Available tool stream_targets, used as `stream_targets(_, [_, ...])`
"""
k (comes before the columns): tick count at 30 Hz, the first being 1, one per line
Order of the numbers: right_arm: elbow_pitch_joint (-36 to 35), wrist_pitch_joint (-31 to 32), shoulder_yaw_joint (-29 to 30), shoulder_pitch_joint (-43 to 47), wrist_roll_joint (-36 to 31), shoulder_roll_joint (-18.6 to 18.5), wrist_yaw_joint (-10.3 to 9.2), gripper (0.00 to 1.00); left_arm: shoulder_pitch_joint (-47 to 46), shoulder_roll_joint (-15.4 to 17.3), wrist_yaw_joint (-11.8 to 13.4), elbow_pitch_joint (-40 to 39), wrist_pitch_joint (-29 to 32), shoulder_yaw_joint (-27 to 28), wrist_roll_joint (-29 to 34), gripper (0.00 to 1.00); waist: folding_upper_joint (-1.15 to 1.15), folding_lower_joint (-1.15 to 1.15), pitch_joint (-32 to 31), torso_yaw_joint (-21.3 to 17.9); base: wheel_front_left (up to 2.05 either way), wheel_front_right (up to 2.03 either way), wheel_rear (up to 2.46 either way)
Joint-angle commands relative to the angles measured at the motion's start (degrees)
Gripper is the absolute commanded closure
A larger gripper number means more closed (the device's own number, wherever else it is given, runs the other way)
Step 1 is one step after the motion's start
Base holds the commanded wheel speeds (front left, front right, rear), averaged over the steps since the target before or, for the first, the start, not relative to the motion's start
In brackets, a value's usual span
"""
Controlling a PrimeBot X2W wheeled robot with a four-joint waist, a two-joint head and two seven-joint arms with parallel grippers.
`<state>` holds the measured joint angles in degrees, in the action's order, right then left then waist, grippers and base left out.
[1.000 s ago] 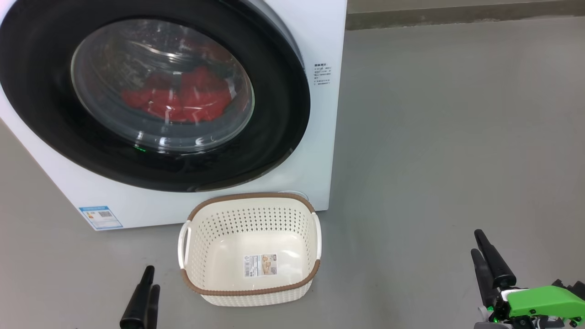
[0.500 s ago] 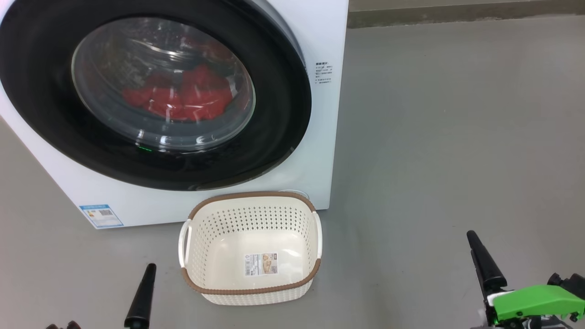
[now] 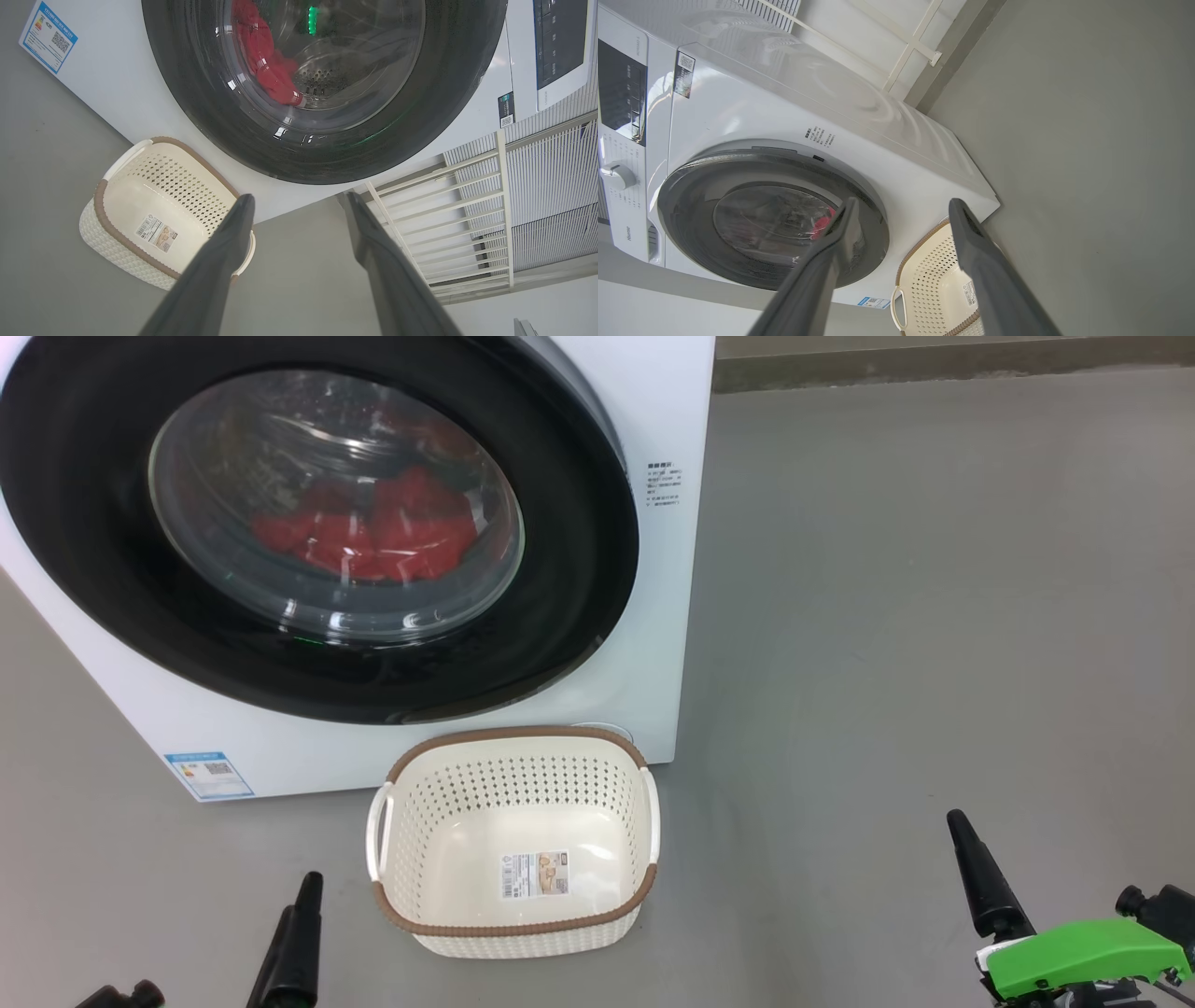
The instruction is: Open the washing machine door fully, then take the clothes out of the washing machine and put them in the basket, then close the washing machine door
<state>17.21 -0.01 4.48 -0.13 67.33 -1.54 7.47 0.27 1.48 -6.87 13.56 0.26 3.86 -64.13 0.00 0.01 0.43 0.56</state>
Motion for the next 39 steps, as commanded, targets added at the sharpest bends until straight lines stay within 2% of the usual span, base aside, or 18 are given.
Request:
stream_targets(1, [-1.8, -0.8, -0.8, -0.5, -2.5, -1.0, 0.01, 0.00, -0.5, 1.0, 0.6, -2.3, -1.0, 0.6, 2.9, 0.00, 0.00, -0.01, 0.0, 0.0, 0.00, 0.00, 0.00])
stream_targets(4, [-2.0, -1.3, -1.1, -0.4, -4.6, -1.1, 0.01, 0.00, -0.3, 1.3, 1.0, -2.8, -1.5, 0.3, 5.3, 0.00, 0.00, -0.01, 0.1, 0.0, 0.00, 0.00, 0.00])
stream_targets(6, [-2.5, -3.0, -1.8, 0.2, -11.2, -1.6, 0.01, 0.00, 0.4, 2.0, 2.4, -4.5, -3.2, -0.7, 12.5, 0.00, 0.00, -0.01, 0.2, 0.1, 0.00, 0.00, 0.00])
stream_targets(20, [-2.8, -5.4, -2.9, 0.8, -19.8, -2.0, 0.01, 0.00, 1.4, 2.8, 3.8, -6.1, -5.5, -1.6, 22.2, 0.00, 0.00, -0.01, 0.3, -0.1, 0.00, 0.00, 0.00])
stream_targets(39, [-2.5, -8.6, -4.6, 1.4, -31.0, -2.6, 0.02, 0.00, 2.4, 2.8, 3.4, -7.6, -8.8, -1.1, 35.2, 0.00, 0.00, -0.01, 0.9, -0.3, 0.00, 0.00, 0.00])
